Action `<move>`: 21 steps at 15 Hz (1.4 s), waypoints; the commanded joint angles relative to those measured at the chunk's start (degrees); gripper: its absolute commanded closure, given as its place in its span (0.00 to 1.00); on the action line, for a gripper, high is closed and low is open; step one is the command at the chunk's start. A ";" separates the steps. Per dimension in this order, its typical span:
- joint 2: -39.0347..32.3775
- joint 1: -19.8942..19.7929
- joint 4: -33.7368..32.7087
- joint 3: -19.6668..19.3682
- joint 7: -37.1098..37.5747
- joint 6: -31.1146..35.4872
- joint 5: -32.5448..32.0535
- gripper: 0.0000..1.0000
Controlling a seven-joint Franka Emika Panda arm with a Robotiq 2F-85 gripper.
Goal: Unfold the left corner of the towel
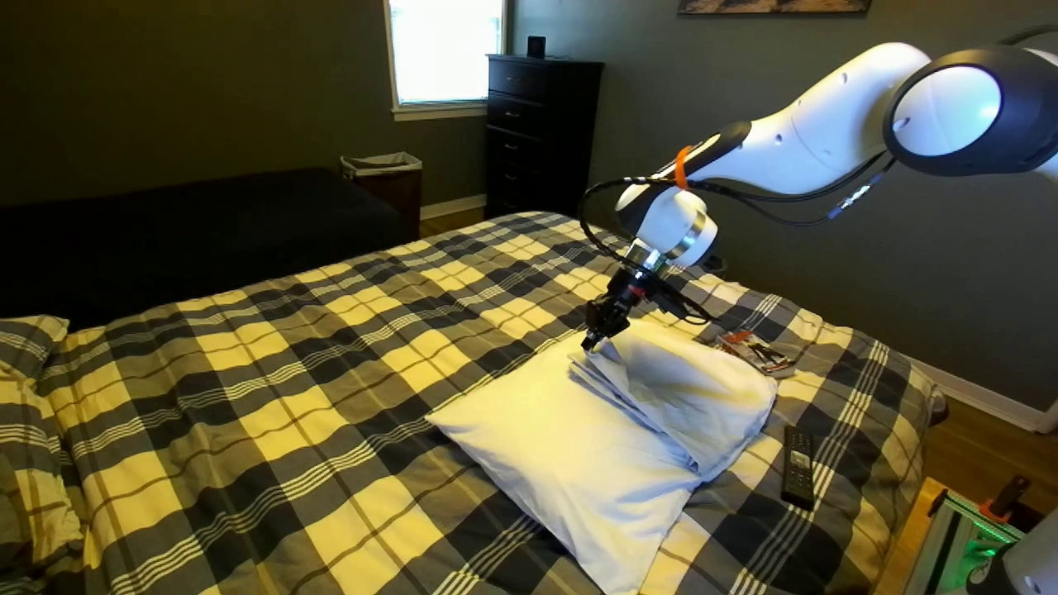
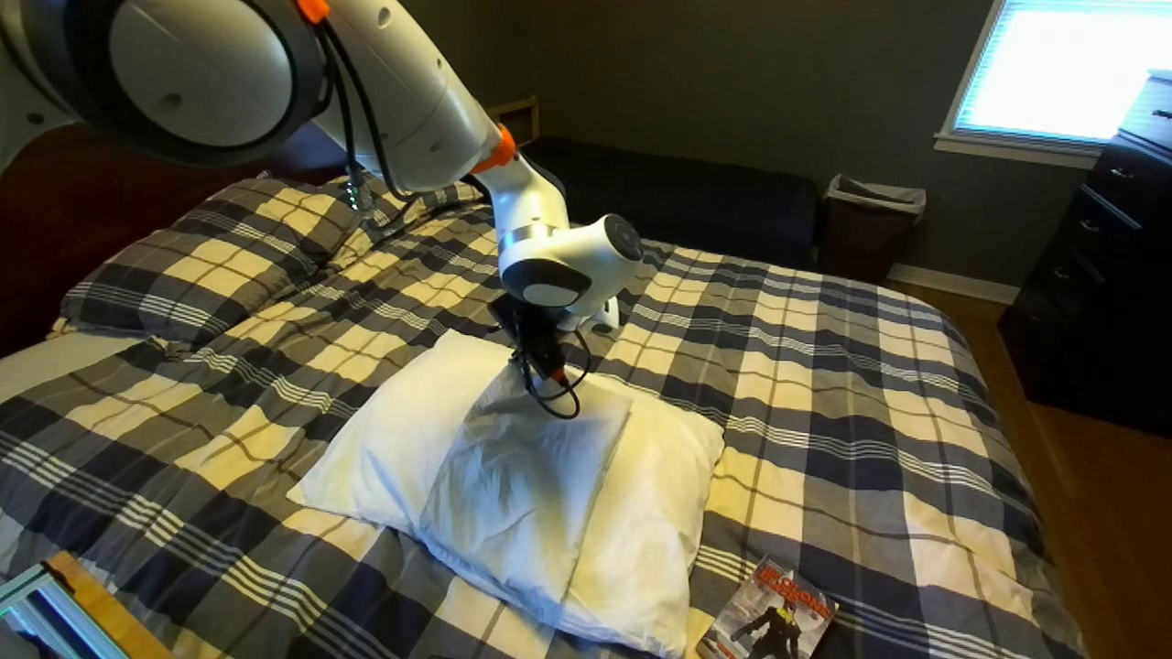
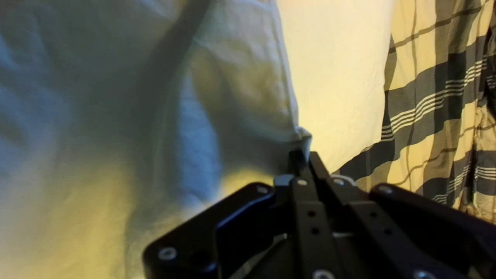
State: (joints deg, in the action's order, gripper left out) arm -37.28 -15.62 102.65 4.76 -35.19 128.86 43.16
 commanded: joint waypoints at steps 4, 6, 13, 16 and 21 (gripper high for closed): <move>-0.51 0.17 -0.38 0.82 -2.50 0.74 0.72 0.51; -0.35 0.10 -0.26 1.07 -3.31 0.86 1.11 0.35; 8.28 1.74 7.43 -1.73 -3.96 7.09 -2.35 0.00; 13.50 3.78 12.67 -4.04 -1.21 12.65 -9.62 0.00; 20.20 7.21 19.57 -8.13 10.41 17.07 -29.56 0.00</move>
State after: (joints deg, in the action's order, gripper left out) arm -21.94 -11.09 116.26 -0.60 -31.62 143.64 23.65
